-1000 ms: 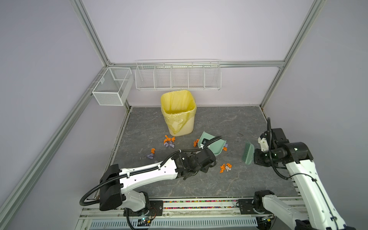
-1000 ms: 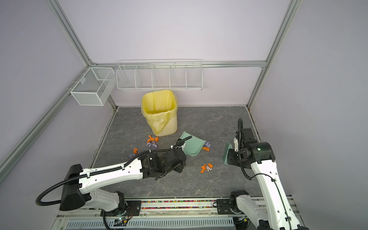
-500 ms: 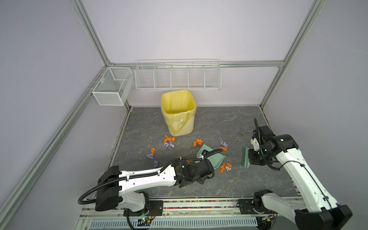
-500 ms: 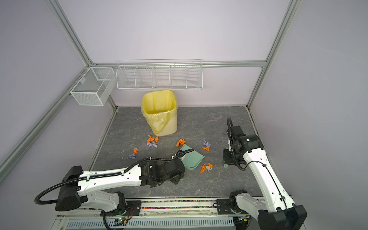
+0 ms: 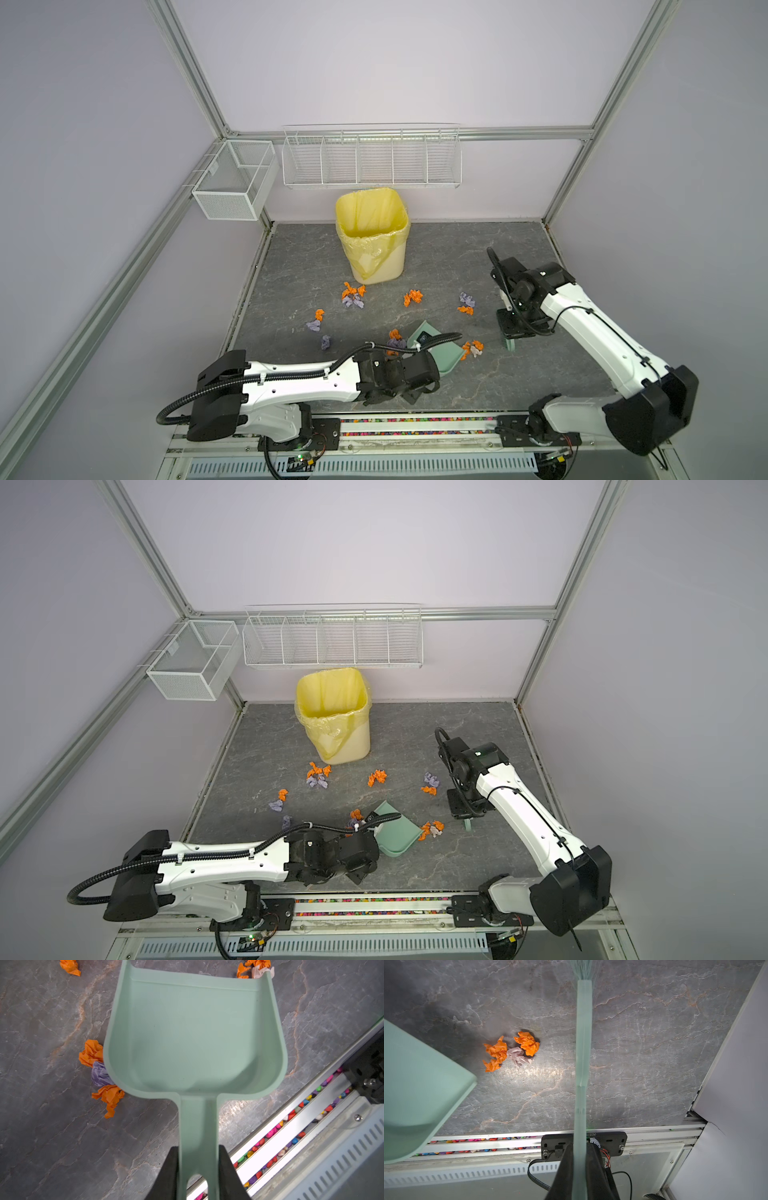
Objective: Sweep away the paper scraps from the table
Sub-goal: 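Sweep paper scraps into the dustpan with the right gripper's brush toward the left gripper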
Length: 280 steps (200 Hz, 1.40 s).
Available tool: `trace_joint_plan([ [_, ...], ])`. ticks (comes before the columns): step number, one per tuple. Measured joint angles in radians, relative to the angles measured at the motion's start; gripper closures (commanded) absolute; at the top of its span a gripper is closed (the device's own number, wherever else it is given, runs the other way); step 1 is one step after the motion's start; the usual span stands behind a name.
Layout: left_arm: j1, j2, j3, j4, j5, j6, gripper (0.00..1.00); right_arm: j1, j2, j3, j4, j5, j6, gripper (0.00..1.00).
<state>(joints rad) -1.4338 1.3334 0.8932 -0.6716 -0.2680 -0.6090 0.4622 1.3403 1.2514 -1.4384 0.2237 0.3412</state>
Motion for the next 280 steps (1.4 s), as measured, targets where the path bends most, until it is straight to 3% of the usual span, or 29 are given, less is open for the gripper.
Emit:
trace_joint_plan([
  [132,-0.028,-0.010,-0.037,0.028,0.062,0.020,0.90,0.089,0.051,0.015,0.047,-0.037,0.042,0.93],
  [227,-0.028,0.093,-0.036,0.056,0.102,0.014,0.91,0.093,0.049,-0.031,0.087,-0.075,-0.001,0.93],
  [280,-0.028,0.139,-0.007,0.075,0.109,0.010,0.91,0.170,0.046,-0.041,0.112,-0.092,0.018,0.93],
])
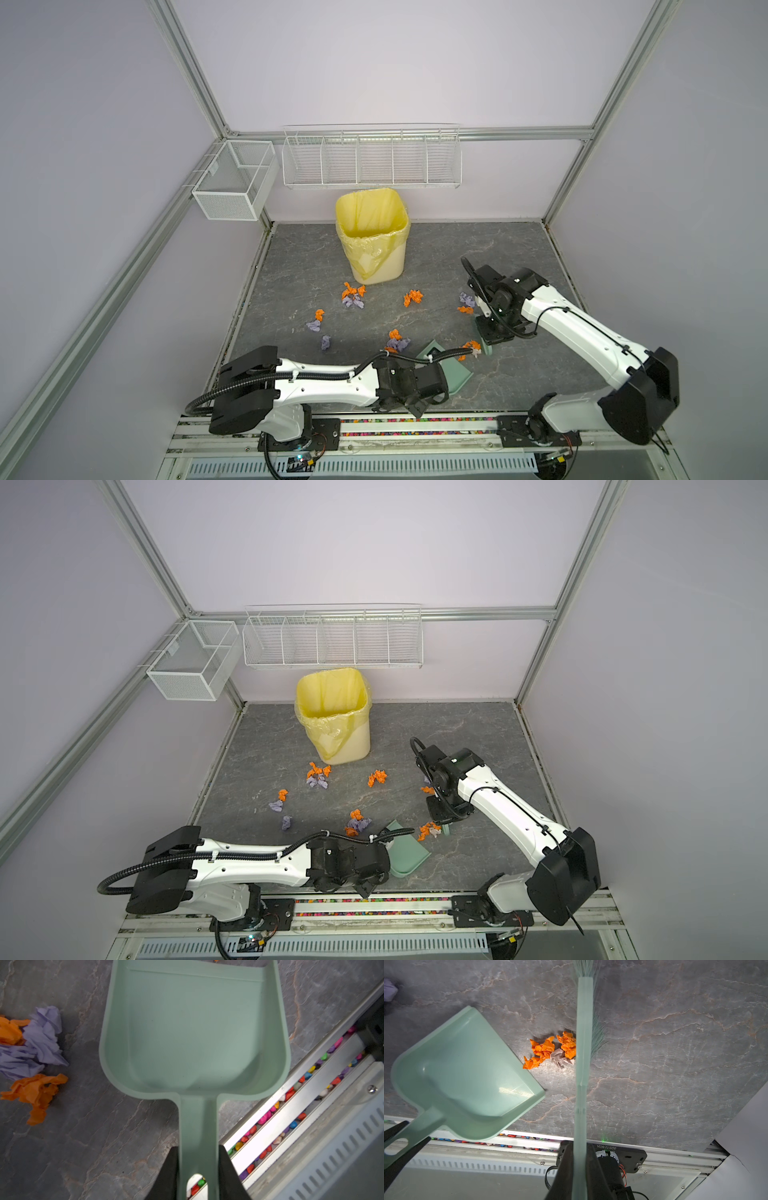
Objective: Sweep away the paper scraps from the table
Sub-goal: 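Sweep paper scraps into the dustpan with the right gripper's brush toward the left gripper, then lift the brush away from the dustpan with the right gripper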
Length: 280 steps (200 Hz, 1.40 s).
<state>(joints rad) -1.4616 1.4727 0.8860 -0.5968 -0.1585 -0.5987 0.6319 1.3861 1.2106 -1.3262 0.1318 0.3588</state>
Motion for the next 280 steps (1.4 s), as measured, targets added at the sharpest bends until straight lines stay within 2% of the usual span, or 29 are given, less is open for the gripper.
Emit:
trace_joint_plan([
  [59,0.003,0.032,0.016,0.005,-0.040,-0.023,0.92,0.163,-0.062,-0.023,0.060,-0.122,0.016,0.93],
  [92,0.004,0.060,0.024,0.008,-0.058,-0.022,0.94,0.194,-0.148,-0.029,0.082,-0.158,0.047,0.93],
  [113,0.005,0.086,0.034,0.016,-0.072,-0.023,0.97,0.194,-0.204,-0.032,0.080,-0.120,0.076,0.93],
  [139,0.005,0.106,0.042,0.016,-0.084,-0.026,0.97,0.184,-0.265,-0.050,0.059,-0.025,0.122,0.93],
  [170,0.008,0.109,0.048,0.017,-0.095,-0.039,0.97,0.173,-0.314,-0.061,0.055,0.037,0.169,0.93],
  [280,0.006,0.107,0.048,0.075,-0.096,-0.101,0.96,0.142,-0.356,-0.091,0.148,0.105,0.280,0.93],
])
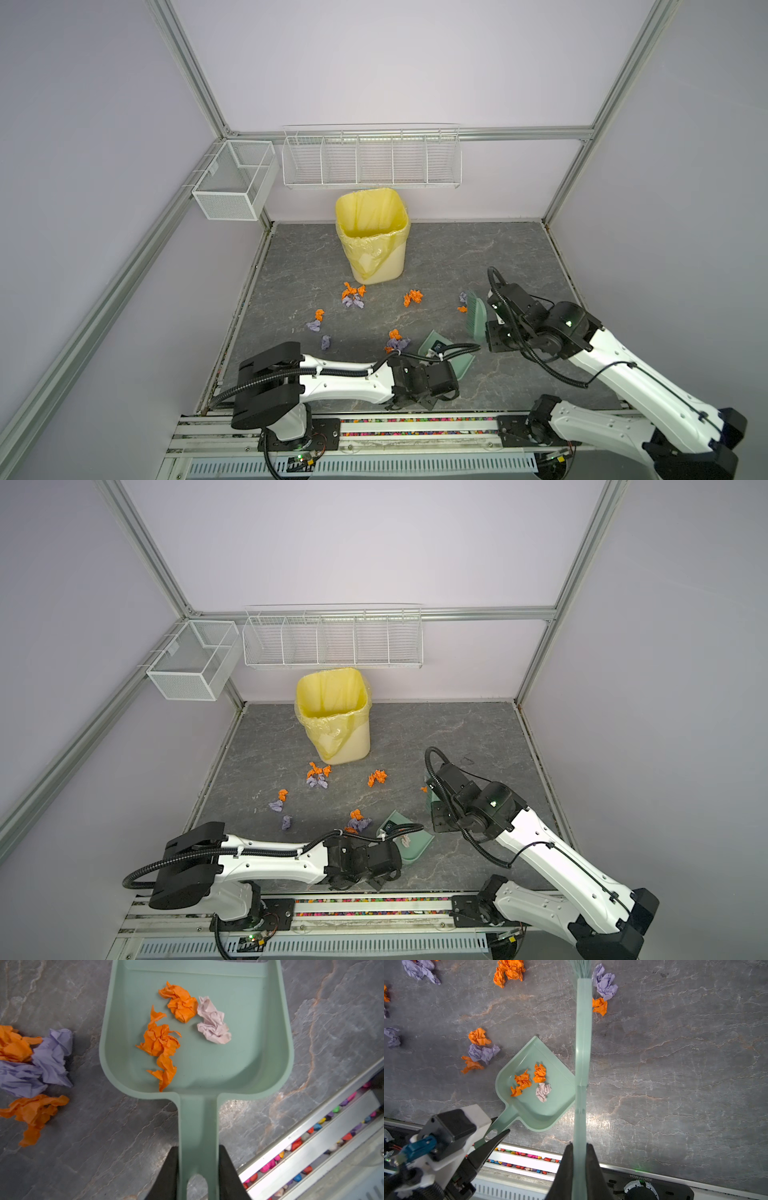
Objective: Sweep away the paper scraps from the table
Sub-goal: 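Lift the brush away from the dustpan with the right gripper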
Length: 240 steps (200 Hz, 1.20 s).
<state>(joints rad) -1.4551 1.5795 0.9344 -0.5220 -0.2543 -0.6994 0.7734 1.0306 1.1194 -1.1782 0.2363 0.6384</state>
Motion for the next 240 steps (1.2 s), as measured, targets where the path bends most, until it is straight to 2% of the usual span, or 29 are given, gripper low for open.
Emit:
trace_joint_plan([
  [122,-0.026,-0.015,0.029,-0.003,-0.018,0.006,0.96,-0.149,0.024,0.038,0.039,0.012,-0.026,0.93],
  [240,-0.026,-0.057,0.039,-0.003,-0.061,-0.011,0.97,-0.372,-0.023,0.028,0.063,-0.025,-0.087,0.93],
])
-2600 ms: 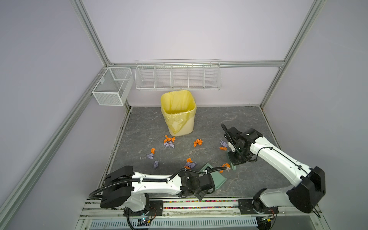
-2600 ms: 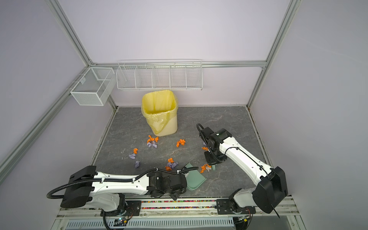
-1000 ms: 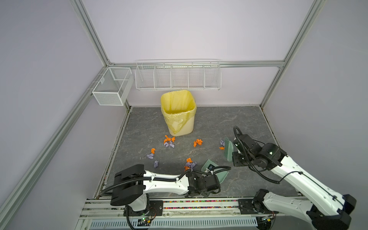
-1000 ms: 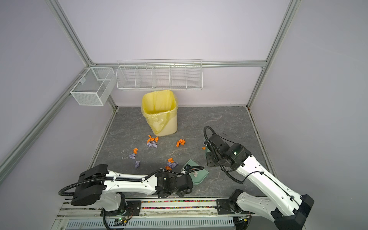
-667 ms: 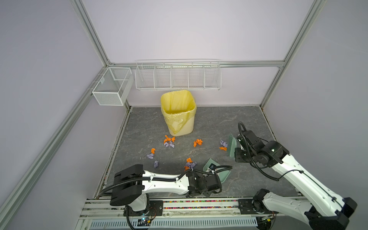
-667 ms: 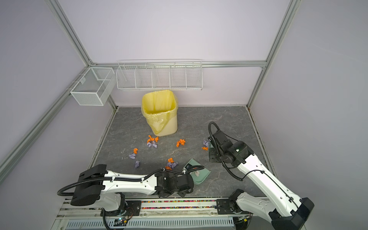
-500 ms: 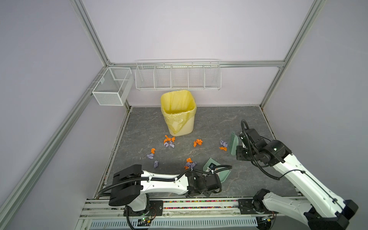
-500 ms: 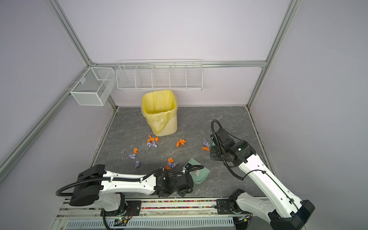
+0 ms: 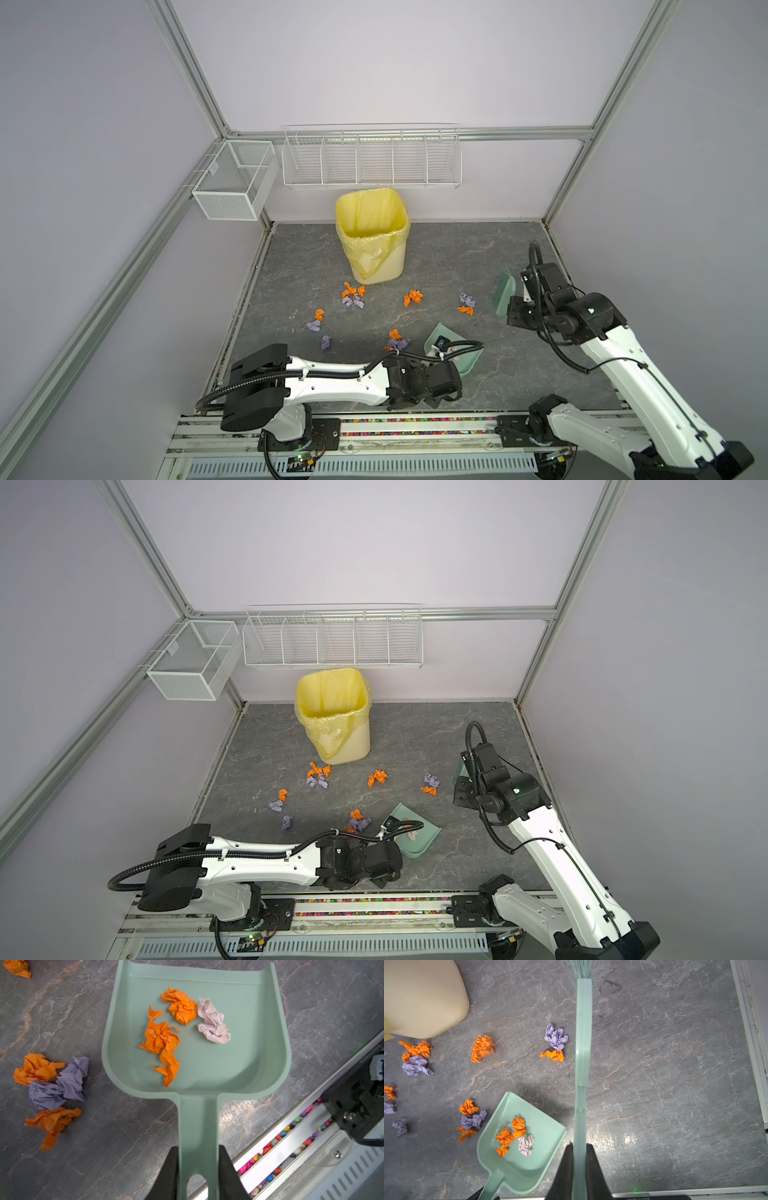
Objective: Sweep away the paper scraps from the table
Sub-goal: 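Lift the brush away from the dustpan with the right gripper, then carry the dustpan with scraps toward the yellow bin with the left gripper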
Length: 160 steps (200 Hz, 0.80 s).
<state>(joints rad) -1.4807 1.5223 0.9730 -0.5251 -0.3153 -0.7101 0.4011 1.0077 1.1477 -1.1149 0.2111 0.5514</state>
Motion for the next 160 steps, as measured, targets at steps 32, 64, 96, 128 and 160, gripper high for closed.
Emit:
trace_joint_plan([
  [32,0.000,-0.015,0.011,-0.003,-0.010,-0.001,0.97,-0.044,-0.002,-0.016,0.009,-0.017,-0.015,0.93],
  [64,0.000,-0.005,0.090,-0.025,-0.031,0.007,0.97,-0.071,-0.002,-0.047,0.021,-0.037,-0.025,0.93],
  [96,0.005,0.011,0.166,-0.034,-0.053,0.014,0.97,-0.079,-0.008,-0.061,0.026,-0.053,-0.029,0.93],
  [128,0.026,0.015,0.193,-0.054,-0.059,0.031,0.97,-0.098,-0.036,-0.080,0.036,-0.055,-0.028,0.93],
  [160,0.074,0.014,0.219,-0.076,-0.059,0.042,0.98,-0.113,-0.054,-0.100,0.040,-0.056,-0.029,0.93],
])
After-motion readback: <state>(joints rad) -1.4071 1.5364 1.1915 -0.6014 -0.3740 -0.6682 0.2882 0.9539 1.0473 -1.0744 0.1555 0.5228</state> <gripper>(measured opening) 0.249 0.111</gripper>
